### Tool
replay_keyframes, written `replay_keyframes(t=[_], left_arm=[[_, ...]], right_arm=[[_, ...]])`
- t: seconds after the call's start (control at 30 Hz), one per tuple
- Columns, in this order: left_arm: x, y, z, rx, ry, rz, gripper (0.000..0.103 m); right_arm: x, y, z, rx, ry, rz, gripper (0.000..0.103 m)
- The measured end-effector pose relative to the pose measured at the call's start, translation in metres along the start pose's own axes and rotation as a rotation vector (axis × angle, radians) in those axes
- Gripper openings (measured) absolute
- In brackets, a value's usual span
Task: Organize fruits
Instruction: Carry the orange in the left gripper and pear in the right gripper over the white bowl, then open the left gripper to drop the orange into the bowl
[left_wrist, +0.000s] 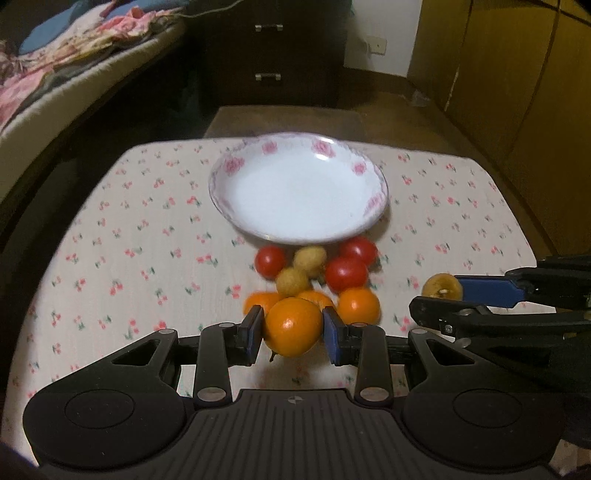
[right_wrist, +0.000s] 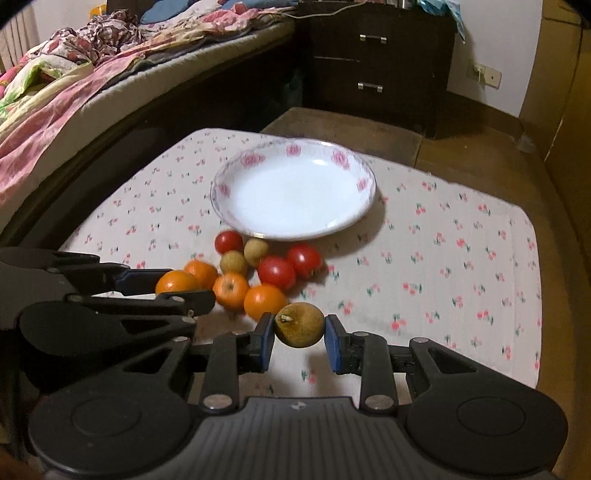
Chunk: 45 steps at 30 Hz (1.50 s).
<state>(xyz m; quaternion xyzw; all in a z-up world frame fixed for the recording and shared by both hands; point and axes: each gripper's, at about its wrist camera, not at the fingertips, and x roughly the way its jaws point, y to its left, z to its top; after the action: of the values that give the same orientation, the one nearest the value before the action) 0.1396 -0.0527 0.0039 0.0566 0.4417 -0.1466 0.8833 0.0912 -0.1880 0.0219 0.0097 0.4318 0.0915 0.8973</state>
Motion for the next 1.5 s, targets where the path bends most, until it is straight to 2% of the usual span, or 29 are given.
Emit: replay_keyframes(t=[0.4, 0.77, 1.5], left_arm=[[0.011, 0.007, 0.04, -0.001, -0.039, 0.043, 0.041], [0.036, 0.009, 0.067, 0.001, -0.039, 0.075, 0.041], [0.08, 0.022, 0.086, -0.022, -0.002, 0.121, 0.041]], right_arm=[[0.013, -0.005, 0.039, -0.004, -0.043, -0.009, 0.03], [0.041, -0.018, 0.067, -0.011, -0.045, -0.017, 0.029], [0.096, -0.03, 0.09, -0.009, -0.019, 0.028, 0.03]])
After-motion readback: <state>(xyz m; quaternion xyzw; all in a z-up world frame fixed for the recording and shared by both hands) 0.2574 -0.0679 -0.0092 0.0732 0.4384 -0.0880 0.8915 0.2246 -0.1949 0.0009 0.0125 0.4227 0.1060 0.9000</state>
